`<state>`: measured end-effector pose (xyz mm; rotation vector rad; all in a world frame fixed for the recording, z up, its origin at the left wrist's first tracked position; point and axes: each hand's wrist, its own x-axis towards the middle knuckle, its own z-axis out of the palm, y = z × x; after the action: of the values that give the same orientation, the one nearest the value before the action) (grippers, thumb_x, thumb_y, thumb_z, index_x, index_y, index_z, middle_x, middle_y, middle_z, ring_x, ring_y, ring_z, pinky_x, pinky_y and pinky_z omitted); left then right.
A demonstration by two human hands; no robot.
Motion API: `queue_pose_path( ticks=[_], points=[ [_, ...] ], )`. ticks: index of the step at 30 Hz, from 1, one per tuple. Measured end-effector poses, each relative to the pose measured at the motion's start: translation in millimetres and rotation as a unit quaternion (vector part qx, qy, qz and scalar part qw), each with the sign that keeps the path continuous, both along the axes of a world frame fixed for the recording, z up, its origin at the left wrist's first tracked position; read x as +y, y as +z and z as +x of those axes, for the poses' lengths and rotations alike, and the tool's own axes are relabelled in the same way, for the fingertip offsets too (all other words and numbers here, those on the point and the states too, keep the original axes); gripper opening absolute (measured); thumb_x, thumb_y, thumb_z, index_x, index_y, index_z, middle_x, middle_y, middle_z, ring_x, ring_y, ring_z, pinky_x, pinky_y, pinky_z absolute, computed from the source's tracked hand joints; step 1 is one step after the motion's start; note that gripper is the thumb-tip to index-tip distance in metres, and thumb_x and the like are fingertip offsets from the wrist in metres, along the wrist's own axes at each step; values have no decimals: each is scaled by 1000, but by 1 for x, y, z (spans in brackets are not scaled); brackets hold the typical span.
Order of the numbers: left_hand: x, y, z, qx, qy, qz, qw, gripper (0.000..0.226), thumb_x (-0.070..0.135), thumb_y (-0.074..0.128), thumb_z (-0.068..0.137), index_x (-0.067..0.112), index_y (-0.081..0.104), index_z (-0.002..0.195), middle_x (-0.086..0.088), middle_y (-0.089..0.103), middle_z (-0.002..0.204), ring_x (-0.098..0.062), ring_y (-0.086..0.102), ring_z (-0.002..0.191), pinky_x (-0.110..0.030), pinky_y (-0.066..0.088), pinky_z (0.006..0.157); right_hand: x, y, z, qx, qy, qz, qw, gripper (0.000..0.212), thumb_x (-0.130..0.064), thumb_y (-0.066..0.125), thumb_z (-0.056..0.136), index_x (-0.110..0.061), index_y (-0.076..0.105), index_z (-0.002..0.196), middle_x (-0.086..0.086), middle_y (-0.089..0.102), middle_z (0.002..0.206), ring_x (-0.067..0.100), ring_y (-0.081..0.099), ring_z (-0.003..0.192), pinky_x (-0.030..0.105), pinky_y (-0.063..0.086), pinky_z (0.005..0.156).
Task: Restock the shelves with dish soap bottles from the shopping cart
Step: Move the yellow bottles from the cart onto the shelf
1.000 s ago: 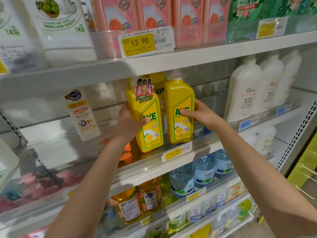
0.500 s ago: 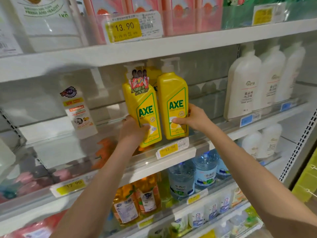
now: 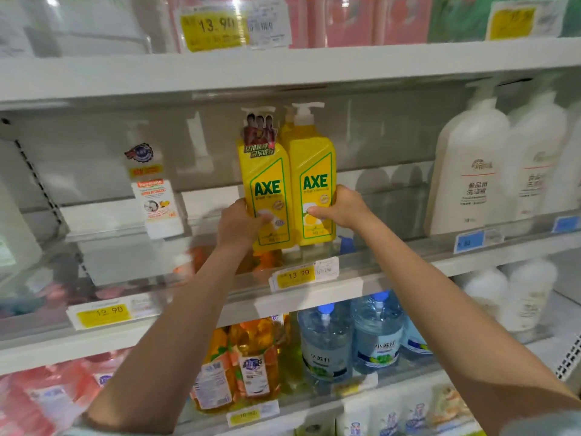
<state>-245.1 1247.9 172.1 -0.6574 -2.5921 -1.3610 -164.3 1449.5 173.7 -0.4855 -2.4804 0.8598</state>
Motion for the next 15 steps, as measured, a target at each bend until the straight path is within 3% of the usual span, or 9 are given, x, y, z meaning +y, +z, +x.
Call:
queue_pose_path(
  ticks=[3, 8, 12, 15],
  points=[
    [9, 4, -6, -4, 5, -6, 1000, 37, 32, 72, 78, 7, 64, 104, -11, 68, 104, -29, 64, 95, -40, 54, 82, 7, 3, -6, -12, 4, 3, 1000, 40, -48, 73, 76, -17, 66, 101, 1, 70, 101, 18, 63, 95, 29, 46, 78],
    [25, 7, -20, -10, 8, -11, 1000, 35, 29, 72, 80, 6, 65, 106, -11, 68, 107, -27, 64, 98, -28, 49, 75, 18, 8, -19, -19, 20, -11, 1000, 31, -38, 73, 81, -16, 68, 101, 5, 69, 98, 16, 62, 90, 29, 49, 77],
    [33, 1, -36, -19, 15, 11, 1000, 28, 27, 74, 78, 7, 63, 93, -17, 68, 101, -33, 67, 88, -44, 57, 76, 21, 8, -31, -14, 4, -3, 1000, 24, -37, 75, 79, -19, 66, 93, 6, 70, 96, 20, 65, 88, 33, 53, 78],
    [40, -1, -43, -2, 25, 9, 1000, 26, 27, 72, 79, 6, 61, 89, -18, 67, 97, -34, 67, 85, -44, 56, 76, 23, 9, -39, -7, -18, 1, 1000, 38, -36, 76, 78, -10, 66, 103, 11, 70, 106, 26, 65, 98, 34, 51, 83]
  ],
)
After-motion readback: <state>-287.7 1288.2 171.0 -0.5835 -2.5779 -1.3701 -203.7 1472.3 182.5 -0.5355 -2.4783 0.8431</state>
